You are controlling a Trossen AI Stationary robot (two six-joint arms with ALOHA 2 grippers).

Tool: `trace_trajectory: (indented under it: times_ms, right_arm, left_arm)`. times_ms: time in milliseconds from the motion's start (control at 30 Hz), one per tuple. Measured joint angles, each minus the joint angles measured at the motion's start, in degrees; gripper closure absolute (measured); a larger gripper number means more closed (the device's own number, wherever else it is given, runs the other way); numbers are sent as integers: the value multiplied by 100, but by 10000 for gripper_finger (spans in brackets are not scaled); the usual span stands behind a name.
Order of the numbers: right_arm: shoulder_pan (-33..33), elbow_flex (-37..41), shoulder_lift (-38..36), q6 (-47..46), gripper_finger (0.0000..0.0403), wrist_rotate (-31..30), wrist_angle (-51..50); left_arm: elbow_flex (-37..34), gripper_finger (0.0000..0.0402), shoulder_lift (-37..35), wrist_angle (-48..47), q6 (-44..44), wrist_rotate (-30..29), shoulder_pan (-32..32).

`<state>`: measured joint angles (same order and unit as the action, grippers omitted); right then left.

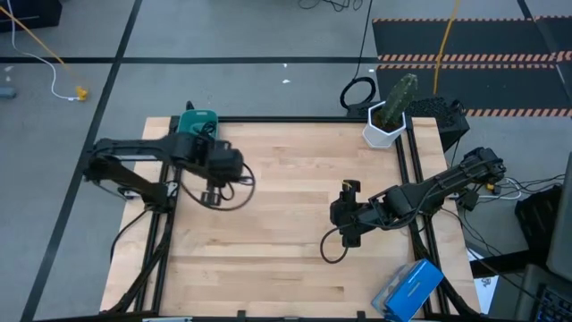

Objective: Pick and place USB-C Cables
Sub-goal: Put the blue USB cable into the blue bin

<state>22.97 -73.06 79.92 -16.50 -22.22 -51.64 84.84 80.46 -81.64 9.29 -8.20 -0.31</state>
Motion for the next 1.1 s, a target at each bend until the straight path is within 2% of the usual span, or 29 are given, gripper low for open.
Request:
trace_trajectory:
  times_ms: [500, 1100]
  right_arm:
    - [-1, 0, 0, 1, 165, -2, 26]
    - [-1, 0, 0, 1, 165, -2, 29]
  left_arm:
    - [0, 371, -1206, -677, -84, -187, 741]
    - [0, 371, -2034, -842, -38, -239, 1526]
